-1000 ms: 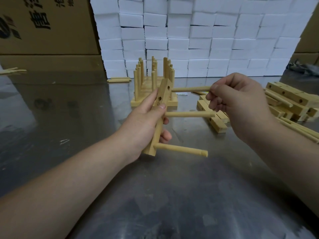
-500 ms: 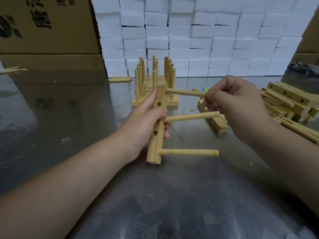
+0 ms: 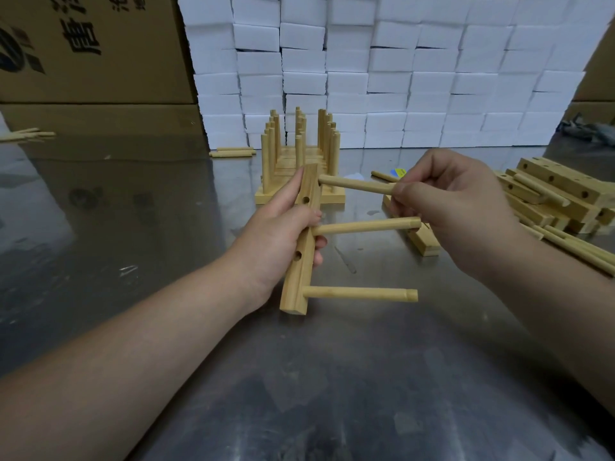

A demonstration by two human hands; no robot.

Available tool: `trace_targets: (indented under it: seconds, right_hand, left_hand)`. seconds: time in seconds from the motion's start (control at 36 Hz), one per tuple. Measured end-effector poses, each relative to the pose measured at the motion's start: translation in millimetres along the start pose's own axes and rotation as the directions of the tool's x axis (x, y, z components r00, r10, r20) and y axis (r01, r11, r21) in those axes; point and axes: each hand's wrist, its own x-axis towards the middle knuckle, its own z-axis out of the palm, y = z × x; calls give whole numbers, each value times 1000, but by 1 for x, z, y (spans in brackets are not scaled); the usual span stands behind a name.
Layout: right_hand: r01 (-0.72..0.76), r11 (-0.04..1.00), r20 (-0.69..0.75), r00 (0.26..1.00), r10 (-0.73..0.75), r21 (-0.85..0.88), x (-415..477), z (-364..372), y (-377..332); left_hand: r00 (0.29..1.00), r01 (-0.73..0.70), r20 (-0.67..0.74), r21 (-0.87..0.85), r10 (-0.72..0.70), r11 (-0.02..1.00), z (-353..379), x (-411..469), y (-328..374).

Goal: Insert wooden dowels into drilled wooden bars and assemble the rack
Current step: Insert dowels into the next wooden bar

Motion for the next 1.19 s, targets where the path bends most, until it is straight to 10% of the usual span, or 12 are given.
trace_targets:
  seconds: [0.42,0.67,1.19]
  right_hand:
    - [-24,985,25,999,28,-173,-1,-3,7]
    - [232,763,164,972,-166,-603,-2,-6,4]
    - [409,579,249,908,-339,-706,-4,-3,2]
  left_hand:
    - [999,-5,-34,56,7,998,0,-3,3]
    - [997,-20,-65,131,29,991,1,-5,6]
    - [999,-10,-44,377,29,926,6,-11,8]
